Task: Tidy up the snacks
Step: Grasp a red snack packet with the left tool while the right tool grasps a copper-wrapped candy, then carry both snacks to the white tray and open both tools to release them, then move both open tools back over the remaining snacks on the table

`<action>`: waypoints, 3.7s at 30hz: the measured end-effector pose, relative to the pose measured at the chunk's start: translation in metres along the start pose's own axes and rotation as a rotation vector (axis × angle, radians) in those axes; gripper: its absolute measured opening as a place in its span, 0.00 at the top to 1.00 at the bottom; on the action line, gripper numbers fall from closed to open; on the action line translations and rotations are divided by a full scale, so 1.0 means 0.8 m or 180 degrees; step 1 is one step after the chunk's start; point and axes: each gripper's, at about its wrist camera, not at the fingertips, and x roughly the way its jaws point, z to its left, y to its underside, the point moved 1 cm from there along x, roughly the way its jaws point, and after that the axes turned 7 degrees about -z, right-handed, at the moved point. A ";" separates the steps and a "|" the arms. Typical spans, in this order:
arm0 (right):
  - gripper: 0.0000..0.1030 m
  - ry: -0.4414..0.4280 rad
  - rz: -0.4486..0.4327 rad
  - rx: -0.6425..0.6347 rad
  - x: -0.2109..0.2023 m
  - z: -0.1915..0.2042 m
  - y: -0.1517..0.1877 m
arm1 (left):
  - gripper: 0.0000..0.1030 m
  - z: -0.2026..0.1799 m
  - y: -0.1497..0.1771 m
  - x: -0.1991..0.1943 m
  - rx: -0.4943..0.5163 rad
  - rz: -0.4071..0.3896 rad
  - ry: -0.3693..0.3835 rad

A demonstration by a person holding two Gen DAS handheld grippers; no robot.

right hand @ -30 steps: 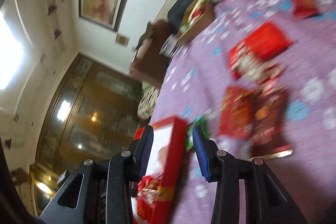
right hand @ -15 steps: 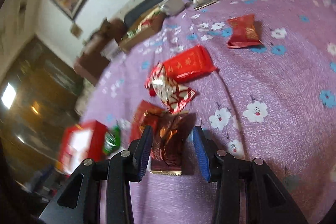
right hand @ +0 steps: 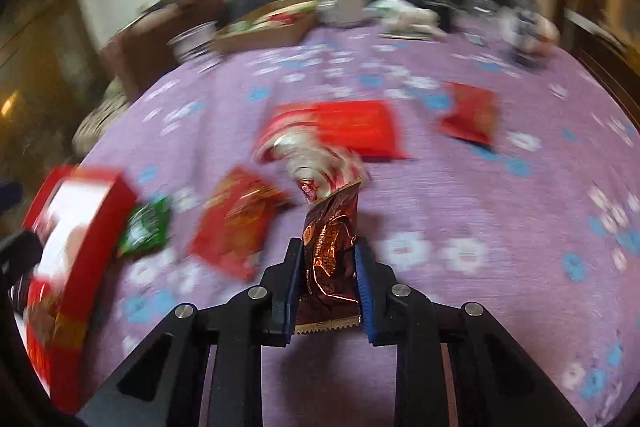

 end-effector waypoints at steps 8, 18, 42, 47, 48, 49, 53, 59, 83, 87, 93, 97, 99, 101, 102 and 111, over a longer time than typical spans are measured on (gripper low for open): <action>0.76 -0.0338 -0.0197 0.1275 -0.015 -0.098 -0.009 | 0.34 -0.055 -0.021 0.092 0.0012 0.0444 0.0101; 0.76 -0.0632 -0.0195 0.1457 -0.017 -0.098 -0.012 | 0.52 -0.077 -0.020 0.137 -0.0022 0.0652 0.0325; 0.77 -0.0891 -0.0546 0.1264 -0.029 -0.081 -0.023 | 0.70 0.028 0.040 -0.062 -0.0778 -0.0224 0.0218; 0.77 -0.0808 -0.0706 0.1068 -0.039 -0.070 -0.024 | 0.70 0.082 0.069 -0.092 -0.0994 -0.0315 0.0008; 0.77 -0.0816 -0.0714 0.1051 -0.040 -0.068 -0.024 | 0.70 0.093 0.075 -0.097 -0.1027 -0.0333 -0.0040; 0.77 -0.0843 -0.0710 0.1045 -0.041 -0.066 -0.023 | 0.70 0.098 0.080 -0.100 -0.1041 -0.0335 -0.0066; 0.77 -0.1124 -0.0653 0.1079 -0.052 -0.045 -0.010 | 0.70 0.125 0.099 -0.106 -0.1123 -0.0312 -0.0148; 0.77 -0.1728 -0.0494 0.0628 -0.074 0.059 0.002 | 0.70 0.151 0.120 -0.106 -0.1262 -0.0273 -0.0187; 0.52 -0.2192 0.0087 0.0252 -0.067 0.160 0.014 | 0.47 0.189 0.151 -0.104 -0.1365 -0.0193 -0.0682; 0.52 -0.1908 -0.0026 0.0673 -0.054 0.084 0.000 | 0.47 0.176 0.147 -0.097 -0.1273 -0.0167 -0.0580; 0.52 -0.1402 -0.0087 0.0945 -0.031 -0.003 -0.010 | 0.47 0.152 0.137 -0.087 -0.1131 -0.0100 -0.0465; 0.52 -0.1215 -0.0082 0.0981 -0.022 -0.031 -0.025 | 0.47 0.139 0.130 -0.084 -0.1063 -0.0075 -0.0408; 0.52 -0.1174 -0.0085 0.0991 -0.015 -0.035 -0.030 | 0.47 0.135 0.128 -0.081 -0.1052 -0.0050 -0.0385; 0.52 -0.1200 -0.0082 0.1053 -0.012 -0.039 -0.027 | 0.47 0.131 0.127 -0.079 -0.1035 -0.0028 -0.0370; 0.52 -0.1212 -0.0095 0.1077 -0.014 -0.041 -0.026 | 0.47 0.129 0.126 -0.078 -0.1020 -0.0022 -0.0369; 0.51 -0.1267 -0.0224 0.1071 -0.025 -0.046 -0.016 | 0.47 0.111 0.124 -0.075 -0.0942 -0.0006 -0.0341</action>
